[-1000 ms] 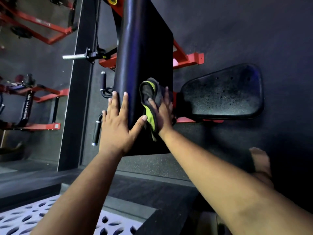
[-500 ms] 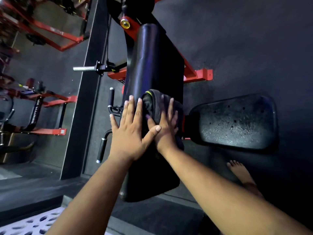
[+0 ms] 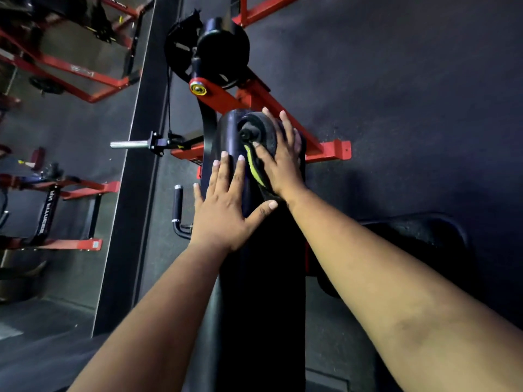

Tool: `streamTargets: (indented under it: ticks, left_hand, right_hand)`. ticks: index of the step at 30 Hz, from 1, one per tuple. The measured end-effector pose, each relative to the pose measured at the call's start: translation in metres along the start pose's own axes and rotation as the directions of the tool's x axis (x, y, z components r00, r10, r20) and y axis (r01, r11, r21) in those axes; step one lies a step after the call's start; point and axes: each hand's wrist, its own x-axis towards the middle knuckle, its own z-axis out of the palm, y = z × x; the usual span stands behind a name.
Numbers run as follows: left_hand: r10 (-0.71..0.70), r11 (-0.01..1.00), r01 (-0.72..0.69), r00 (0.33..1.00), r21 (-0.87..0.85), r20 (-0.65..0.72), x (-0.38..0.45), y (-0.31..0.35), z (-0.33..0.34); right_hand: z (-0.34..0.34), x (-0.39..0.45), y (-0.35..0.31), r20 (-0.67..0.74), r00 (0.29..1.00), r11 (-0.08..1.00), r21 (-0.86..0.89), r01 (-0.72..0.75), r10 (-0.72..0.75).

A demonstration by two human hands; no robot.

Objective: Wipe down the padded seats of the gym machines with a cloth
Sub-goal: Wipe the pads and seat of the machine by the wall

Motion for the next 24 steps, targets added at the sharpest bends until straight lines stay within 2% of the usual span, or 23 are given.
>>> streamTargets:
  ticks: [3,6,8,10,13,16,17,19,21,24]
  left_hand:
    - [0.021,0.998,-0.024,0.999,-0.05,-0.046,0.005,0.002,0.004]
    - [0.039,0.997,-0.044,0.997,-0.071,-0.06,0.005,0.0,0.006]
    - [0.038,0.996,-0.043,0.998,-0.084,-0.056,0.006,-0.002,0.006]
    - [0.041,0.994,-0.047,0.997,-0.094,-0.058,0.005,-0.002,0.006]
    - [0.044,0.993,-0.05,0.997,-0.106,-0.058,0.008,-0.003,0.006]
    - [0.047,0.992,-0.053,0.997,-0.118,-0.057,0.008,-0.003,0.005]
    - [0.049,0.991,-0.055,0.997,-0.121,-0.054,0.008,-0.003,0.006]
    - [0.048,0.992,-0.054,0.997,-0.114,-0.053,0.008,-0.003,0.006]
    - [0.047,0.992,-0.054,0.997,-0.111,-0.061,0.007,-0.004,0.007]
    - [0.043,0.993,-0.049,0.997,-0.106,-0.057,0.009,-0.005,0.008]
  right_hand:
    - [0.006,0.01,0.033,-0.036,0.998,0.998,0.024,-0.059,0.059]
    - [0.009,0.002,0.06,-0.026,0.962,0.961,0.063,-0.27,0.272]
    - [0.007,-0.005,0.048,-0.017,0.934,0.931,0.094,-0.353,0.356]
    - [0.005,-0.015,0.012,-0.028,0.957,0.95,0.136,-0.282,0.288]
    - [0.004,-0.017,-0.033,0.012,1.0,0.999,0.034,0.021,-0.021]
    - [0.002,0.011,-0.023,0.005,0.99,0.99,0.004,0.143,-0.143]
    - [0.003,0.019,-0.008,-0.013,0.992,0.992,0.012,0.123,-0.122]
    - [0.007,0.025,0.028,-0.05,0.997,0.997,0.062,-0.05,0.053]
    - [0.011,0.019,0.062,-0.02,0.975,0.968,0.12,-0.219,0.223]
    - [0.014,-0.002,0.092,0.008,0.965,0.942,0.216,-0.258,0.262]
